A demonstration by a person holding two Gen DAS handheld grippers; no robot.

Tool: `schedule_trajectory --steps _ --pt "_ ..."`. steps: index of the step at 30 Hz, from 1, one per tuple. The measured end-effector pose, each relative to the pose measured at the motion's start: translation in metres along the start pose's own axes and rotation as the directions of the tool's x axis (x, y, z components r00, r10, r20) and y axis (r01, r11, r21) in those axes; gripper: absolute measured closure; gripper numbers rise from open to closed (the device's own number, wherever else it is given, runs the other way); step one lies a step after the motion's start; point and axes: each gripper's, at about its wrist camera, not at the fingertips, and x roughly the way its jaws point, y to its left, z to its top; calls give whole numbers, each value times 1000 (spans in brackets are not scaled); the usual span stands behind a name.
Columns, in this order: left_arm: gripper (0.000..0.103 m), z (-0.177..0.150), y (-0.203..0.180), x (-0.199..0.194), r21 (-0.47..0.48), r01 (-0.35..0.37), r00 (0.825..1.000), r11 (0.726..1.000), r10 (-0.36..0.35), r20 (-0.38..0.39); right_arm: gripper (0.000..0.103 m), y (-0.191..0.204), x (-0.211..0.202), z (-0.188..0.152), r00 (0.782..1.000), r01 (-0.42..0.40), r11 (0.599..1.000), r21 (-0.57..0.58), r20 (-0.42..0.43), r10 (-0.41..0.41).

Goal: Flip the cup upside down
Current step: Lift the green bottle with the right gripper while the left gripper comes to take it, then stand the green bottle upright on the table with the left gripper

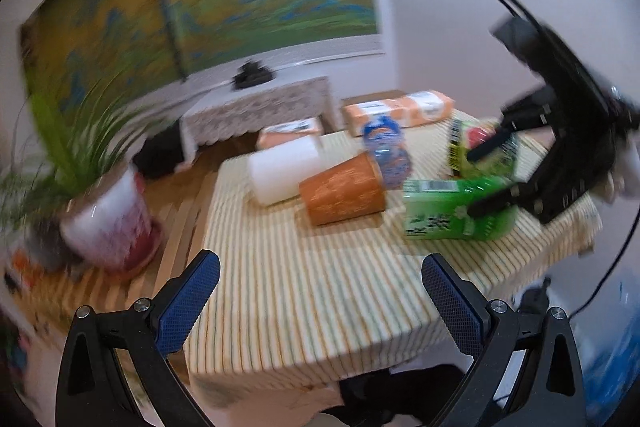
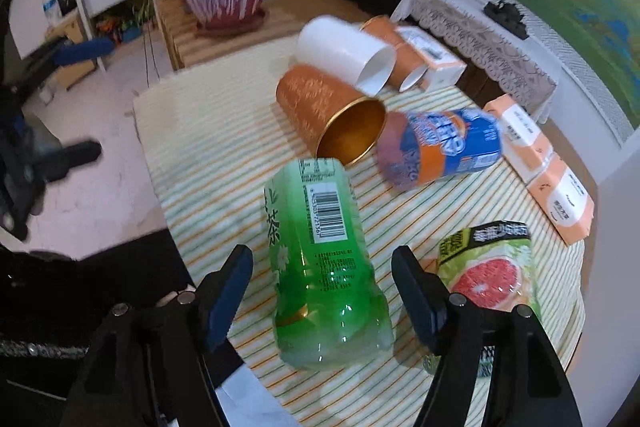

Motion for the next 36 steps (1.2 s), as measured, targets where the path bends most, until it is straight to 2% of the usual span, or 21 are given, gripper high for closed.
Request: schedule_trajectory --steps 2,4,6,8,13,16,19,23,25,31,33,36 --pt "1 6 -12 3 120 20 1000 993 -21 2 35 -5 -13 -7 999 12 999 46 48 -15" --pt "1 11 -27 4 229 35 999 973 -39 12 35 -11 -29 -19 995 4 993 118 101 -16" --pt "1 17 -43 5 340 91 995 936 -100 11 35 -14 -47 -39 985 32 978 207 161 -67" --pt "1 23 -56 11 420 161 986 893 -168 -22 35 -14 -61 -60 972 50 955 293 204 -113" --pt "1 39 -85 33 543 293 955 787 -272 -122 35 6 -88 -113 936 117 885 450 247 -250" --pt "1 48 -100 42 578 346 937 739 -303 -173 35 17 -98 -136 923 140 847 512 243 -299" --pt "1 56 -118 53 608 413 910 677 -334 -246 35 19 -103 -153 916 154 796 586 219 -338" --pt "1 60 -140 67 671 448 894 591 -311 -323 35 20 -109 -170 902 162 748 643 210 -376" --pt "1 61 -149 75 699 455 890 552 -288 -352 35 18 -112 -178 903 138 734 665 221 -369" --pt "1 65 -166 101 736 472 881 486 -237 -409 35 13 -114 -193 905 131 700 702 203 -373" --pt "1 61 -171 105 759 471 882 450 -218 -417 35 16 -114 -195 902 149 696 703 192 -388" --pt "1 55 -184 109 790 466 885 398 -199 -422 35 16 -113 -199 906 129 695 707 201 -373"
